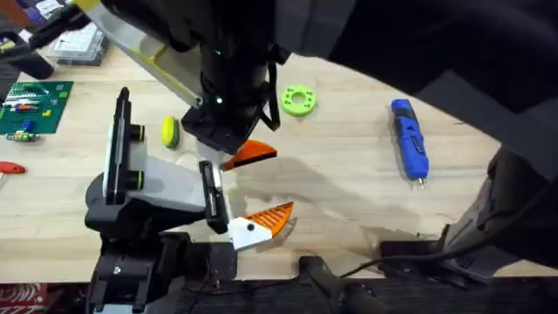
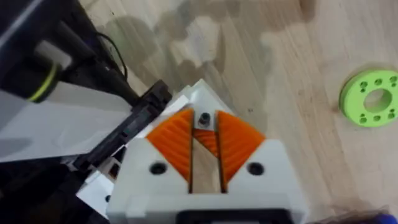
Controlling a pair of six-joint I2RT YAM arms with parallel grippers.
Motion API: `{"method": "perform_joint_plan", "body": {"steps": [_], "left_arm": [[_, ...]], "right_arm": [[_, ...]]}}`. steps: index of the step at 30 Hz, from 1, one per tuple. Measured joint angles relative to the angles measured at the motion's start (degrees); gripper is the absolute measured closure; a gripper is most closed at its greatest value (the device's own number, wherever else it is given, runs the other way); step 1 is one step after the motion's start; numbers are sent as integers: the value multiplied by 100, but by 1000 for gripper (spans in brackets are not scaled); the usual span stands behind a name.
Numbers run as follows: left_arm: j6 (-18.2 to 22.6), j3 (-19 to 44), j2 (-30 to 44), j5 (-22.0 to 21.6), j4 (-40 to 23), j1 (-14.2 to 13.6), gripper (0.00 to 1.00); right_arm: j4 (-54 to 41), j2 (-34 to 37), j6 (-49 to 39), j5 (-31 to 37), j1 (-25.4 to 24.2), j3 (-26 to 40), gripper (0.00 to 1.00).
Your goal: Pick up the gripper from the table and insert it into the empty holder that is missing its gripper. Then pick up a screw, insert it into the mounting hole, and use the screwdriver to tighten it. Finally, clean up the table by picking up the vegetable and placing it into the bucket.
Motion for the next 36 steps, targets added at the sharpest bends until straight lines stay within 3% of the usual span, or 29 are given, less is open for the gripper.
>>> {"method": "perform_joint_plan", "body": {"steps": [4,5,36], "left_arm": [[-9,0,2,0,-2,0,15],[-22,0,0,0,-2,0,15],[-26,0,0,50,-11,0,14]], "right_arm": [[4,42,5,-6,0,0,980],[8,45,3,-6,0,0,991],[-201,15,5,42,0,2,996]]}}
